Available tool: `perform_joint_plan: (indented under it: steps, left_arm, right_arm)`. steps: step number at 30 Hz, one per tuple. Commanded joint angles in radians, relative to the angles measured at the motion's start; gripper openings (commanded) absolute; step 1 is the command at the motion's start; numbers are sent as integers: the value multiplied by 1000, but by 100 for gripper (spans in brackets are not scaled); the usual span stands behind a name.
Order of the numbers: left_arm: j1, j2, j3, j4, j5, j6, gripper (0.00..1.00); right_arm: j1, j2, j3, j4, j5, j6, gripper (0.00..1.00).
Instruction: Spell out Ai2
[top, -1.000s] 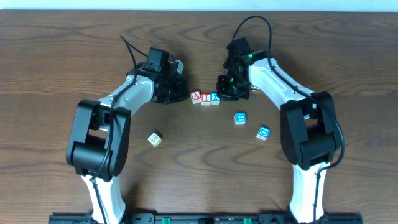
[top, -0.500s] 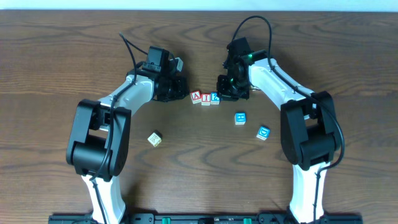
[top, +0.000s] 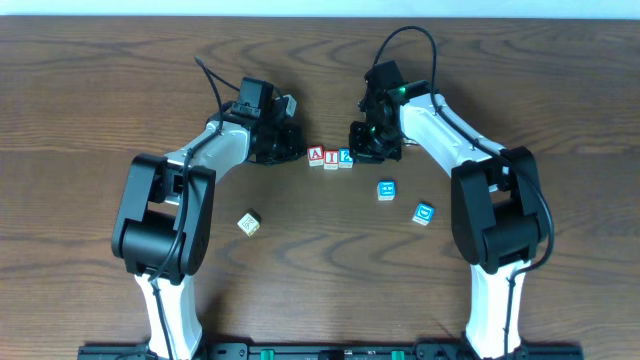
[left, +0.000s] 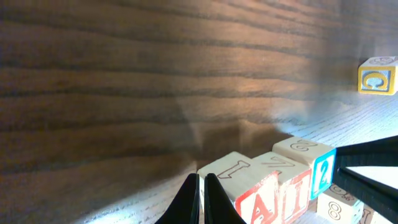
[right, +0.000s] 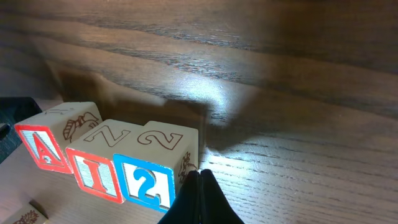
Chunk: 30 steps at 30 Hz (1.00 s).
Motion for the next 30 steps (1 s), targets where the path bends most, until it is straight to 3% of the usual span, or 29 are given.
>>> perform_joint_plan:
  steps: [1,30]
  left_arm:
    - [-2,12,-6,17,25,-5,6]
    - [-2,12,-6,-21,59,-20,6]
  right_arm:
    - [6,14,-5,0,4,-22,1]
    - [20,14,-5,14,3,-21,1]
